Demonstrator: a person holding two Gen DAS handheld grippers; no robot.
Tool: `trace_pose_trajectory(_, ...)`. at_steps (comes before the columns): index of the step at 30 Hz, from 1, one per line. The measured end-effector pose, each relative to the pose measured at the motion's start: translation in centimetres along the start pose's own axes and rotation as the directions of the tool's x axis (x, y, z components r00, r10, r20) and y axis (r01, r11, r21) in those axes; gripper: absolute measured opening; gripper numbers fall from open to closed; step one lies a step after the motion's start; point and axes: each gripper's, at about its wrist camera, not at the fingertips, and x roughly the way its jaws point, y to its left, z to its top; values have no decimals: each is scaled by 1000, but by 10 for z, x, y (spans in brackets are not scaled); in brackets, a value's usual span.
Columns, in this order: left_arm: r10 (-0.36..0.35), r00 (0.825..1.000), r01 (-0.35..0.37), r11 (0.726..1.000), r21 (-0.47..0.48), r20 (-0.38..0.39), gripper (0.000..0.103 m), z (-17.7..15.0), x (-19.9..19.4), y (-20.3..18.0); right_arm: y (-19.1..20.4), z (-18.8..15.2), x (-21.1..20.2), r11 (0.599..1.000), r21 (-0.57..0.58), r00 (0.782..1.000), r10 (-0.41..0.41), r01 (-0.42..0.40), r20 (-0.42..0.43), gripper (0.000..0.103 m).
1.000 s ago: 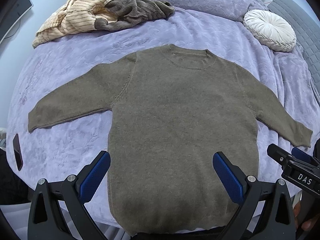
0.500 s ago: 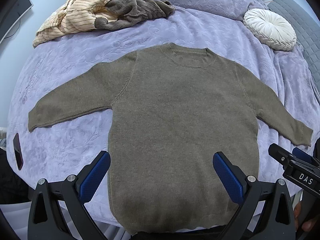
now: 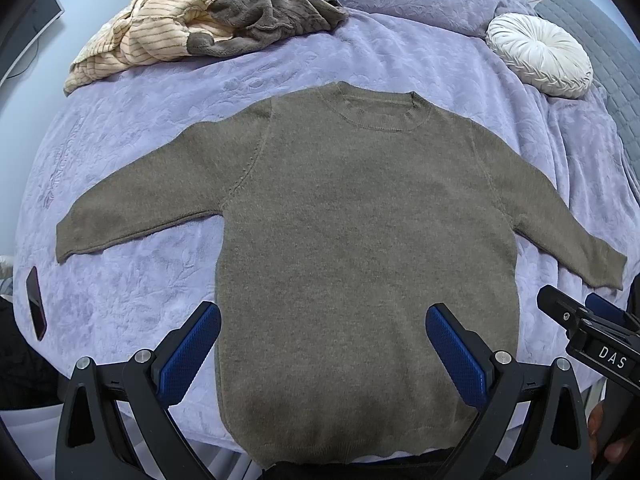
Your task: Fold small clothes
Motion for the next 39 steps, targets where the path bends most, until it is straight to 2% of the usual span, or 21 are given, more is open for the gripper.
trace_pose_trajectory(18,-4,1000,4,1000,-4,-2,103,0,0,1,-2,-2,0,1000,3,1000,2,-2,0,102)
trace_pose_trajectory(39,-56,998,56,997,-45,5,103,-12,-5,16,3,-17,-12,1000,-7,1000,-9,10,14,102)
